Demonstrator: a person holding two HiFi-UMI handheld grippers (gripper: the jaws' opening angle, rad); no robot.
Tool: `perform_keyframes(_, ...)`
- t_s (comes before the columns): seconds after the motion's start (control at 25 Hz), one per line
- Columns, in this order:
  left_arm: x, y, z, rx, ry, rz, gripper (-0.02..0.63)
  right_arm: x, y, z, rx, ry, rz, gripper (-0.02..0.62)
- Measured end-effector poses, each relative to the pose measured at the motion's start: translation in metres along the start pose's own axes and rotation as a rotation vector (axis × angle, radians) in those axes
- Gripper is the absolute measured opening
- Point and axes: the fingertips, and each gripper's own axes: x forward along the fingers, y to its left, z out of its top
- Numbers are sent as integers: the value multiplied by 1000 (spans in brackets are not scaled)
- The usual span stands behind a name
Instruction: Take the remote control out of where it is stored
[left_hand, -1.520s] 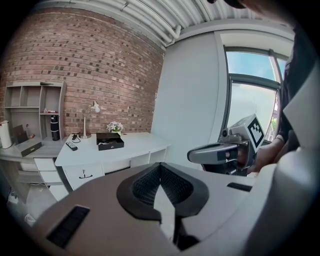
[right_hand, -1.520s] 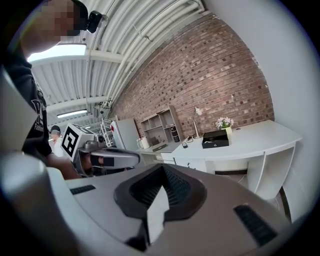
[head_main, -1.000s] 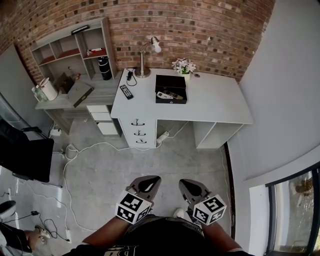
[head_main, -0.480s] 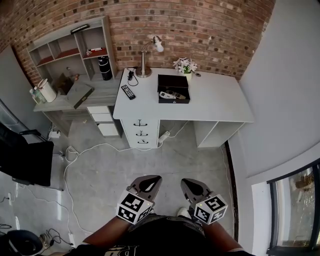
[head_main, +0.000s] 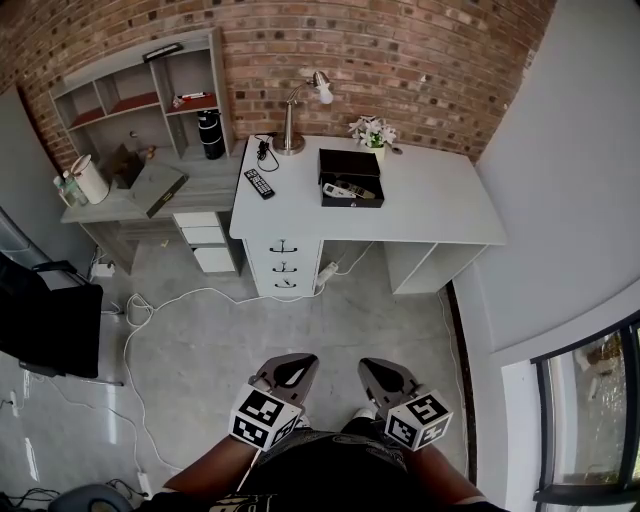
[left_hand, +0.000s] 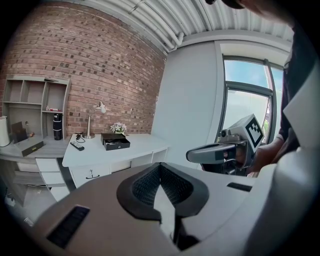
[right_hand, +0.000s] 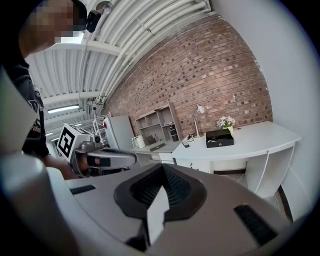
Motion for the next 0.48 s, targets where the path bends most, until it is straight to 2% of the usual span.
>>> perform_keyframes(0.48, -1, 11, -5, -35, -5, 5, 6, 9, -2, 2, 10, 20, -16, 5)
